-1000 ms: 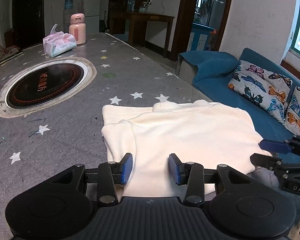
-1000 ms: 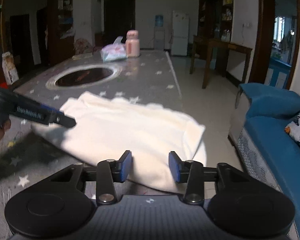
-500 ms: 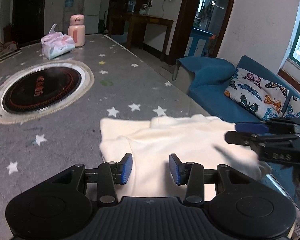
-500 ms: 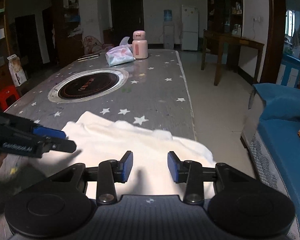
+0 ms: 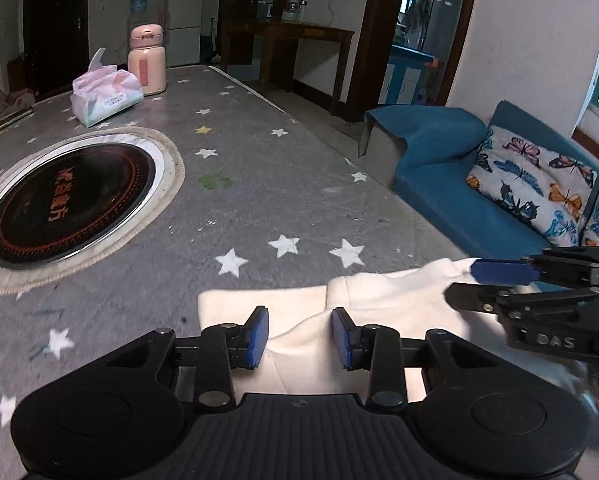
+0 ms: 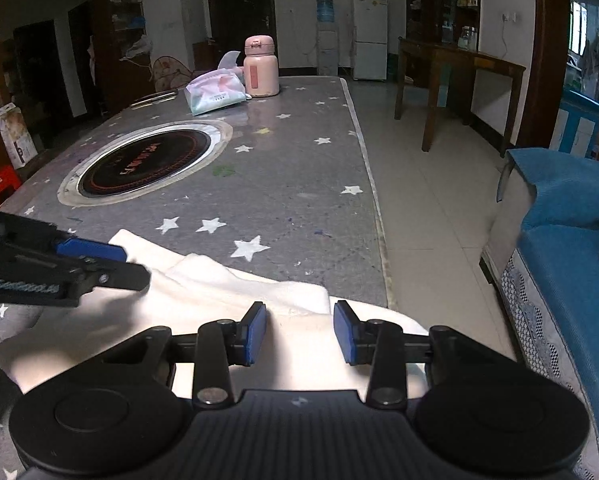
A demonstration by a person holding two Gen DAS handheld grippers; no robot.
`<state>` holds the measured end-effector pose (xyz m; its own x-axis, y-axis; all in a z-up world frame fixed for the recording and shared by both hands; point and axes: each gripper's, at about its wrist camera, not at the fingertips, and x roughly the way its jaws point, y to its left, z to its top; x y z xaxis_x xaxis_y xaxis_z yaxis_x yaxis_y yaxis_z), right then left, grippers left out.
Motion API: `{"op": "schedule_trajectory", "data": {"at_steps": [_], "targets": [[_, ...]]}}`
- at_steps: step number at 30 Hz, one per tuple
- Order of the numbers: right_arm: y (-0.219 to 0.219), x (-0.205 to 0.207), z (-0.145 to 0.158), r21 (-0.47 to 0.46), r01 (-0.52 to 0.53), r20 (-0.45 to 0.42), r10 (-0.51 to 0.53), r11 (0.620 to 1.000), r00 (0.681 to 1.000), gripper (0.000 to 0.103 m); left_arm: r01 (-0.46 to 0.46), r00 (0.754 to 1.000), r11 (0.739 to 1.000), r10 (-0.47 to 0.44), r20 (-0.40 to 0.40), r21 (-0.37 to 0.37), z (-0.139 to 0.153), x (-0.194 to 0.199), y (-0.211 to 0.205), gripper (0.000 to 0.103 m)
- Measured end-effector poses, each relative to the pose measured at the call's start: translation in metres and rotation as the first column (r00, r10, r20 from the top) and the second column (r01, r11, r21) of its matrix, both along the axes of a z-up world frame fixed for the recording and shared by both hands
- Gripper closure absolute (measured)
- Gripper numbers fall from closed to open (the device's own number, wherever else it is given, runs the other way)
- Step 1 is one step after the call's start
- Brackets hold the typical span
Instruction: Fold clothes
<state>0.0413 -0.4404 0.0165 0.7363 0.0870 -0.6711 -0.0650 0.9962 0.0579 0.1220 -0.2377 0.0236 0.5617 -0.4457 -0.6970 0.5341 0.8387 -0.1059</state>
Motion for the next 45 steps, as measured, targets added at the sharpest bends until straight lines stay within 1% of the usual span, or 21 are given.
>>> {"op": "schedule_trajectory", "data": {"at_steps": [4,7,10,13,16,19,22,25,29,32,34,35,36,37,40,43,45], "targets": [[-0.001,0.001,-0.002,-0.017,0.009,0.014,-0.009,1.0,1.0,0.066,0.006,1.0,1.0,-0.006,0.017,0.002,-0.004,0.004,-0.001,0.063],[0.004,-0.001,0.003,-0.043,0.001,0.04,0.001,0.999,0.999,0.066,-0.012,1.0,1.0,0.012,0.007,-0.027,0.0,0.007,0.006,0.063],[0.011,-0.004,0.011,-0.039,-0.034,0.058,0.036,0.999,0.998,0.066,-0.037,0.999,0.998,0.038,0.009,-0.053,0.009,0.005,0.02,0.064],[0.021,-0.002,0.012,-0.036,-0.068,0.056,0.07,0.997,0.996,0.066,-0.042,0.999,0.998,0.043,0.017,-0.049,0.014,-0.003,0.033,0.065],[0.033,0.003,0.008,-0.034,-0.098,0.042,0.099,0.995,0.994,0.066,-0.026,0.999,0.999,0.027,0.021,-0.042,0.014,-0.013,0.043,0.065],[0.041,0.01,0.0,-0.038,-0.103,0.017,0.103,0.994,0.995,0.065,-0.017,1.0,1.0,0.018,0.026,-0.023,0.011,-0.02,0.049,0.065],[0.044,0.015,-0.004,-0.044,-0.093,0.015,0.094,0.995,0.995,0.066,-0.035,0.999,0.999,0.035,0.017,-0.006,0.003,-0.019,0.053,0.065],[0.044,0.008,0.003,-0.047,-0.09,0.03,0.092,0.995,0.995,0.066,-0.053,0.999,0.999,0.053,0.006,-0.004,-0.001,-0.017,0.057,0.064],[0.045,-0.007,0.013,-0.046,-0.097,0.048,0.099,0.994,0.994,0.066,-0.062,0.998,0.998,0.062,0.004,-0.019,0.003,-0.021,0.062,0.063],[0.05,-0.023,0.017,-0.042,-0.113,0.049,0.115,0.993,0.992,0.065,-0.056,0.998,0.998,0.056,0.001,-0.03,0.008,-0.028,0.064,0.058],[0.053,-0.034,0.016,-0.04,-0.117,0.048,0.119,0.992,0.992,0.065,-0.048,0.999,0.998,0.049,0.006,-0.031,0.009,-0.035,0.065,0.052],[0.054,-0.039,0.016,-0.039,-0.114,0.048,0.116,0.993,0.992,0.064,-0.046,0.999,0.998,0.047,0.008,-0.031,0.01,-0.039,0.065,0.05],[0.055,-0.044,0.015,-0.037,-0.111,0.049,0.112,0.993,0.992,0.059,-0.046,0.999,0.998,0.047,0.008,-0.031,0.011,-0.043,0.066,0.046],[0.056,-0.049,0.015,-0.036,-0.107,0.049,0.109,0.994,0.993,0.057,-0.046,0.999,0.998,0.046,0.006,-0.034,0.011,-0.047,0.066,0.043],[0.058,-0.066,0.013,-0.038,-0.085,0.055,0.087,0.996,0.995,0.057,-0.04,0.999,0.998,0.04,0.0,-0.042,0.011,-0.06,0.067,0.037],[0.058,-0.08,0.01,-0.032,-0.062,0.058,0.064,0.998,0.996,0.057,-0.031,1.0,0.999,0.031,0.003,-0.042,0.009,-0.072,0.067,0.032],[0.056,-0.089,0.008,-0.021,-0.048,0.063,0.049,0.999,0.997,0.057,-0.035,0.999,0.999,0.035,0.0,-0.042,0.008,-0.076,0.067,0.031]]}}
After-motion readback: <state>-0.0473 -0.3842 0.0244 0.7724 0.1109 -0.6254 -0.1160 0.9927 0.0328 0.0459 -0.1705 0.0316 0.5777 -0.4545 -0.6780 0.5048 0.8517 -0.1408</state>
